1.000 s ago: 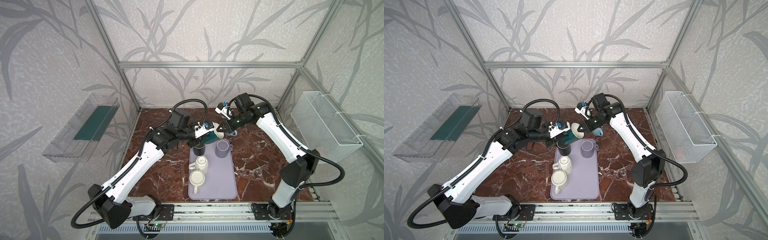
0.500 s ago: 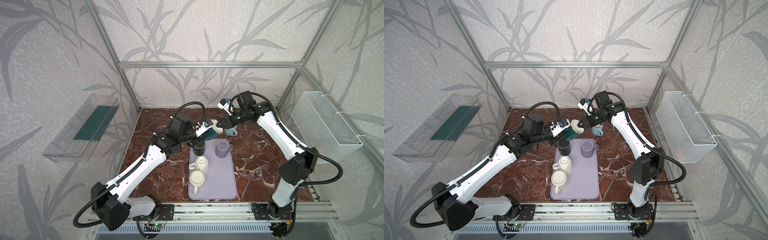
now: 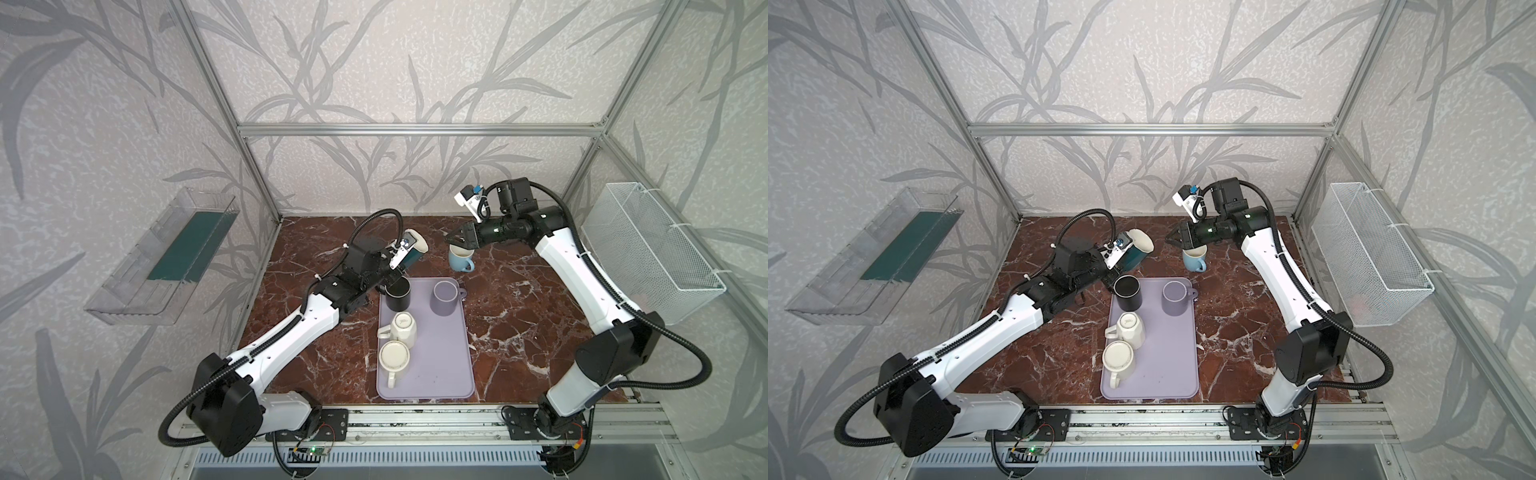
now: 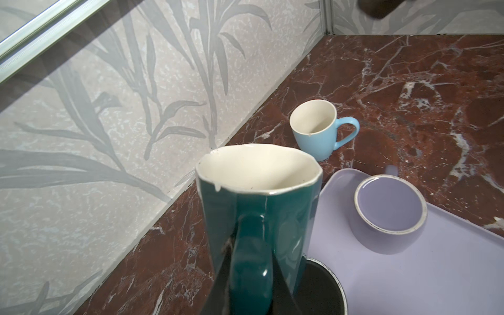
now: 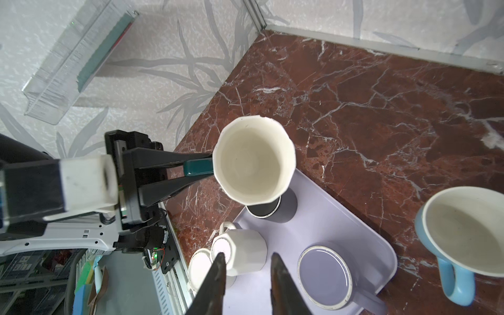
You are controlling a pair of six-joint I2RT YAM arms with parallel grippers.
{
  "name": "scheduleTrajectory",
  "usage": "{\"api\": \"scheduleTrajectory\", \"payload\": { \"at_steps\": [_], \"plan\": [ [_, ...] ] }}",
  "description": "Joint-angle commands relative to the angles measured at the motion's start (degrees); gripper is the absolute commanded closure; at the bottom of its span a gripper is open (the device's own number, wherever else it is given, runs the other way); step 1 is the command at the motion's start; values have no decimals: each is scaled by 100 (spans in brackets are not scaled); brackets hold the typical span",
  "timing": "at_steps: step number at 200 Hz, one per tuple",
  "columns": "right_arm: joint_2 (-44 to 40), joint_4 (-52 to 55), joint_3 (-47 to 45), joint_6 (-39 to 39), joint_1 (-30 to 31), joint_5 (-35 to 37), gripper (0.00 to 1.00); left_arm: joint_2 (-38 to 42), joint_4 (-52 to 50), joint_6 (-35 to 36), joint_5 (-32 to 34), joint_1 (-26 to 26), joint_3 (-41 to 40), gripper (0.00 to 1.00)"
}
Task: Turn the mug right side up
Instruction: Pass the mug, then place the mug at the top-left of the table.
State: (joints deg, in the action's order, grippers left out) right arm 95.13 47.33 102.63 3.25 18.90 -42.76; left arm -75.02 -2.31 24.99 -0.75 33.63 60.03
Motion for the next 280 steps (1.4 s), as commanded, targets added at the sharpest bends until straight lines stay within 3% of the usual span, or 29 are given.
{"api": "scheduleTrajectory", "payload": {
  "at_steps": [1,130,232,248,280],
  "plan": [
    [-209,-126,-187,49,-42,-111,71,9,1280,-176,342,-46,64,100],
    [-980,-306,-1307,44,-261,218,72,-515,3630,-743,1864,-327,-805,100],
    [-1564,-133,-1864,-53,-373,454,73,-420,4968,-1741,1574,-1390,-2153,100],
    [-1624,-132,-1943,-57,-378,479,73,-484,5428,-2037,1782,-1512,-2419,100],
    [-1639,-191,-2053,-19,-378,407,73,-602,5515,-2360,1593,-1658,-2579,100]
  ]
}}
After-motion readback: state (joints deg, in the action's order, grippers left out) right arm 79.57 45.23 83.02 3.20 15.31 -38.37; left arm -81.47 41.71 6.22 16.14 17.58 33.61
